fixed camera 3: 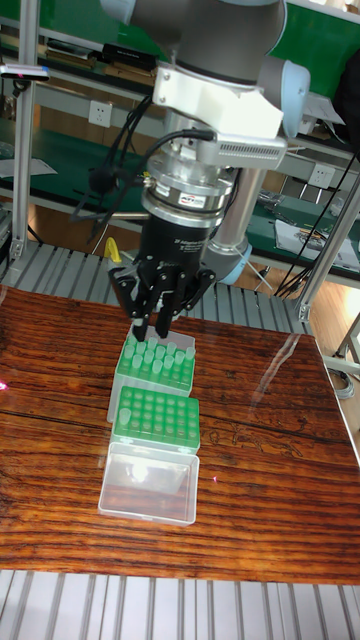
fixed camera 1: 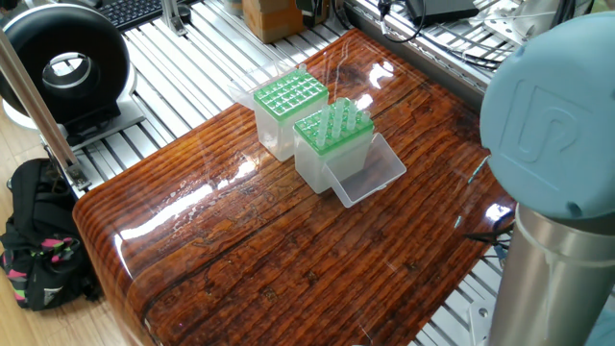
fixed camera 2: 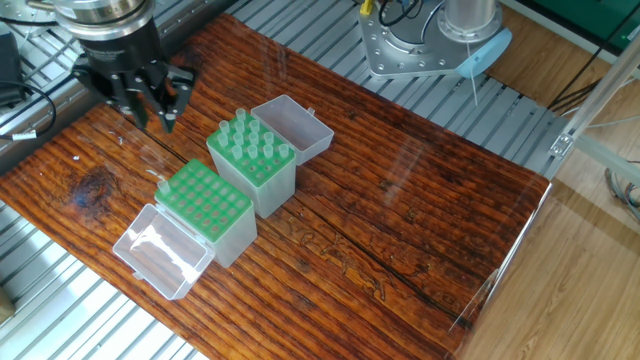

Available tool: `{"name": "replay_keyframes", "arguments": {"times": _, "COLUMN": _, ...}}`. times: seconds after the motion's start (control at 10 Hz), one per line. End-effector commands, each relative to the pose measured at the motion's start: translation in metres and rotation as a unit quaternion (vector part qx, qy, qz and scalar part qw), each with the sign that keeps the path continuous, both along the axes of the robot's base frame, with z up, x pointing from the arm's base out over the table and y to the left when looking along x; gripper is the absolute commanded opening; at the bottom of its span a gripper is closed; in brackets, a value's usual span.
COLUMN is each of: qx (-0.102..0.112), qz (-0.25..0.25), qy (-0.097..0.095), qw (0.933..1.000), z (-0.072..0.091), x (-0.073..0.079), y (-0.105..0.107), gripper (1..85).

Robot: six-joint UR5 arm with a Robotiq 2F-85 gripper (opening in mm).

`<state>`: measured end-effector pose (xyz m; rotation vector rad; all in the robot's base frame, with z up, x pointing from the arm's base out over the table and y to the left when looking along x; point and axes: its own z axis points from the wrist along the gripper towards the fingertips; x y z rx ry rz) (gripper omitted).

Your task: Transfer all large pipette tips from one holder to another

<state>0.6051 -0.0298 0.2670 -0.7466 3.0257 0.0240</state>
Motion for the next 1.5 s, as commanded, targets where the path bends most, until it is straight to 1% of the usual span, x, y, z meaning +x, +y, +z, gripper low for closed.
{"name": "replay_keyframes", "arguments": {"times": 0.0, "qx": 0.013, "qz": -0.022, "qy": 0.004, "qw": 0.9997, "z": -0.011, "x": -0.035, "y": 0.038, "gripper": 33.3}}
{"name": "replay_keyframes", "arguments": {"times": 0.1, "qx": 0.018, "qz": -0.029, "qy": 0.009, "qw": 0.9994, "z": -0.017, "x": -0.049, "y": 0.051, "gripper": 32.3}}
{"name": "replay_keyframes", "arguments": {"times": 0.2, "qx": 0.029, "qz": -0.034, "qy": 0.023, "qw": 0.9987, "z": -0.022, "x": -0.067, "y": 0.067, "gripper": 32.0}}
{"name": "replay_keyframes", "arguments": {"times": 0.3, "qx": 0.026, "qz": -0.034, "qy": 0.024, "qw": 0.9988, "z": -0.03, "x": -0.078, "y": 0.073, "gripper": 31.7}}
{"name": "replay_keyframes", "arguments": {"times": 0.4, "qx": 0.022, "qz": -0.041, "qy": 0.03, "qw": 0.9985, "z": -0.039, "x": -0.092, "y": 0.078, "gripper": 29.7}}
{"name": "replay_keyframes", "arguments": {"times": 0.5, "qx": 0.021, "qz": -0.049, "qy": 0.03, "qw": 0.9981, "z": -0.046, "x": -0.101, "y": 0.08, "gripper": 29.3}}
{"name": "replay_keyframes", "arguments": {"times": 0.6, "qx": 0.017, "qz": -0.056, "qy": 0.039, "qw": 0.9975, "z": -0.052, "x": -0.111, "y": 0.078, "gripper": 29.3}}
{"name": "replay_keyframes", "arguments": {"times": 0.7, "qx": 0.013, "qz": -0.057, "qy": 0.043, "qw": 0.9974, "z": -0.055, "x": -0.112, "y": 0.077, "gripper": 28.3}}
{"name": "replay_keyframes", "arguments": {"times": 0.9, "qx": 0.013, "qz": -0.067, "qy": 0.042, "qw": 0.9968, "z": -0.058, "x": -0.111, "y": 0.078, "gripper": 27.3}}
{"name": "replay_keyframes", "arguments": {"times": 1.0, "qx": 0.01, "qz": -0.071, "qy": 0.036, "qw": 0.9968, "z": -0.059, "x": -0.108, "y": 0.076, "gripper": 27.3}}
{"name": "replay_keyframes", "arguments": {"times": 1.1, "qx": 0.011, "qz": -0.083, "qy": 0.024, "qw": 0.9962, "z": -0.059, "x": -0.102, "y": 0.076, "gripper": 29.0}}
{"name": "replay_keyframes", "arguments": {"times": 1.2, "qx": 0.008, "qz": -0.091, "qy": 0.004, "qw": 0.9958, "z": -0.059, "x": -0.092, "y": 0.074, "gripper": 29.0}}
{"name": "replay_keyframes", "arguments": {"times": 1.3, "qx": 0.018, "qz": -0.099, "qy": 0.001, "qw": 0.995, "z": -0.059, "x": -0.089, "y": 0.079, "gripper": 29.0}}
{"name": "replay_keyframes", "arguments": {"times": 1.4, "qx": 0.017, "qz": -0.099, "qy": 0.001, "qw": 0.9949, "z": -0.059, "x": -0.089, "y": 0.078, "gripper": 29.0}}
